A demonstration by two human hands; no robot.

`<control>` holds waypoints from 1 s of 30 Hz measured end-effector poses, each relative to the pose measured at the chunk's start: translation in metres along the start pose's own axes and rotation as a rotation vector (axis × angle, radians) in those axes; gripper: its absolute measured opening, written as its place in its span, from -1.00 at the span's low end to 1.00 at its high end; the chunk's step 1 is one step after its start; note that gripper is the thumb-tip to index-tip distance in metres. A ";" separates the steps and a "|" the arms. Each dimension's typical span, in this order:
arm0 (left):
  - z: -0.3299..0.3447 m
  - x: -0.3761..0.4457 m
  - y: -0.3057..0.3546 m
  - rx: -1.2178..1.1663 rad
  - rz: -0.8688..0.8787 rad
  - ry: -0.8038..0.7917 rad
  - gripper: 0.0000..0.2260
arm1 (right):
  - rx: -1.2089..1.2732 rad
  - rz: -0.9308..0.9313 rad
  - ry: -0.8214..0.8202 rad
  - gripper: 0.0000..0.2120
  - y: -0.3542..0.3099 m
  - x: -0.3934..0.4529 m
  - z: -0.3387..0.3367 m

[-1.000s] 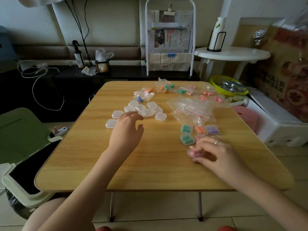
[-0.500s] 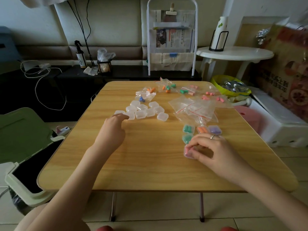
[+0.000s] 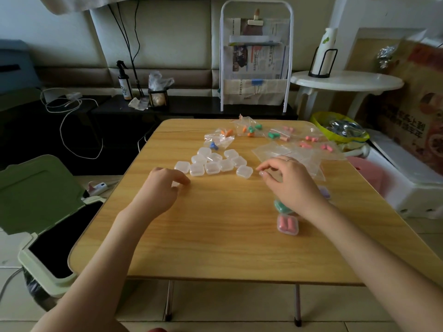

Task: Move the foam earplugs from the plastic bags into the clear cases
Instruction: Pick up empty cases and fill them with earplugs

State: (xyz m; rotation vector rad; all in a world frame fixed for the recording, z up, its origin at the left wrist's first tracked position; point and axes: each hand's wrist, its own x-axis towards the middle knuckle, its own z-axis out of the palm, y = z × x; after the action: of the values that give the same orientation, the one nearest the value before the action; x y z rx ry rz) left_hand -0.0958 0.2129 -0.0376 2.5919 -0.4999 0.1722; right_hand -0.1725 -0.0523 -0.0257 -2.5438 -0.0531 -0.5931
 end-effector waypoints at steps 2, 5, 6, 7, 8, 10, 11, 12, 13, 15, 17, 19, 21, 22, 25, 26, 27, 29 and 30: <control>0.000 0.000 -0.002 -0.024 0.016 0.008 -0.66 | -0.008 0.005 0.009 -0.86 -0.002 0.013 0.005; 0.002 0.001 -0.001 -0.086 0.058 0.003 -0.73 | -0.025 -0.029 -0.055 -0.84 -0.010 0.035 0.018; 0.004 0.001 0.000 -0.109 0.090 0.010 -0.74 | -0.049 -0.044 -0.088 -0.82 -0.014 0.044 0.023; 0.005 0.001 0.002 -0.125 0.120 0.017 -0.74 | -0.077 -0.057 -0.118 -0.80 -0.019 0.054 0.029; 0.007 0.002 0.005 -0.136 0.143 0.019 -0.73 | -0.105 -0.070 -0.140 -0.76 -0.024 0.066 0.035; 0.011 0.005 0.010 -0.174 0.173 0.010 -0.70 | -0.161 -0.088 -0.157 -0.69 -0.032 0.090 0.048; 0.012 0.008 0.011 -0.209 0.180 -0.002 -0.69 | -0.187 -0.085 -0.156 -0.65 -0.035 0.102 0.055; 0.013 0.011 0.012 -0.250 0.186 -0.018 -0.68 | -0.212 -0.070 -0.152 -0.60 -0.038 0.114 0.061; 0.013 0.012 0.012 -0.294 0.191 -0.039 -0.68 | -0.240 -0.045 -0.149 -0.52 -0.039 0.124 0.066; 0.012 0.016 0.011 -0.362 0.188 -0.084 -0.71 | -0.332 -0.002 -0.195 -0.34 -0.039 0.139 0.076; 0.008 0.018 0.009 -0.415 0.160 -0.108 -0.74 | -0.465 -0.029 -0.280 -0.33 -0.038 0.149 0.086; 0.005 0.021 0.006 -0.451 0.165 -0.123 -0.75 | -0.490 -0.059 -0.268 -0.58 -0.035 0.159 0.097; 0.004 0.022 0.004 -0.480 0.178 -0.150 -0.76 | -0.434 -0.054 -0.195 -0.80 -0.030 0.166 0.105; 0.005 0.023 0.004 -0.502 0.180 -0.156 -0.75 | -0.378 -0.052 -0.152 -0.83 -0.027 0.168 0.107; 0.005 0.025 0.002 -0.607 0.115 -0.037 -0.71 | 0.036 0.039 -0.004 -0.81 -0.032 0.165 0.101; 0.003 0.026 0.002 -0.660 0.062 0.029 -0.71 | 0.226 0.104 0.025 -0.78 -0.037 0.159 0.096; 0.002 0.027 0.001 -0.720 -0.010 0.083 -0.70 | 0.428 0.177 0.025 -0.75 -0.044 0.151 0.089; -0.001 0.027 0.004 -0.869 -0.148 0.101 -0.61 | 0.830 0.306 -0.056 -0.66 -0.059 0.126 0.075; -0.002 0.027 0.007 -0.943 -0.192 0.064 -0.59 | 0.996 0.349 -0.118 -0.62 -0.066 0.112 0.069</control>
State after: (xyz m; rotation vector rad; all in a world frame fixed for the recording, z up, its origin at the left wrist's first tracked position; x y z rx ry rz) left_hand -0.0741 0.1997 -0.0268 1.6858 -0.2160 -0.0470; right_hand -0.0536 0.0298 0.0008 -1.5588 0.0458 -0.1847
